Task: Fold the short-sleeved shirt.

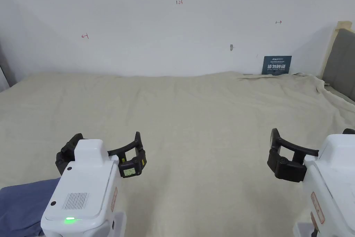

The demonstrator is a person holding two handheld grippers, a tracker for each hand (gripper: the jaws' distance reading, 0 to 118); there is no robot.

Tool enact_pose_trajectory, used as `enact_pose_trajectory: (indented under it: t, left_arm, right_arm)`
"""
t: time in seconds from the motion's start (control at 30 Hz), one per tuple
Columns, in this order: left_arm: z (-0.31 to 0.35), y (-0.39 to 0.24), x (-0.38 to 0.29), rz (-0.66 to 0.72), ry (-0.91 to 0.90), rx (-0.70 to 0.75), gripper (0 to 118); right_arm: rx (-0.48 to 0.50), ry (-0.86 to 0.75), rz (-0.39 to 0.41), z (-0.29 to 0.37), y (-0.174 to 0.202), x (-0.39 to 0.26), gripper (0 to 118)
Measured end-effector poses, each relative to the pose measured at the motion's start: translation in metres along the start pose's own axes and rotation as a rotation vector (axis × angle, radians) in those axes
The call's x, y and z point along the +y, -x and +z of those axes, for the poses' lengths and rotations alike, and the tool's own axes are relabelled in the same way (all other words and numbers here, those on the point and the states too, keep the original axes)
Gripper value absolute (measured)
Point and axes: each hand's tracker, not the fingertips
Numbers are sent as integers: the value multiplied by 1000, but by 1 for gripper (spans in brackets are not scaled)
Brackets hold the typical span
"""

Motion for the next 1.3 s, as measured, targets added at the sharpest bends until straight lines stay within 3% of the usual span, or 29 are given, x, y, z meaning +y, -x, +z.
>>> enact_pose_trajectory:
  t: [1.3]
  left_arm:
    - [-2,-7,3,-36,-7,-31,118]
  right_arm:
    - [-16,2,-18,-5,-1,-3,117]
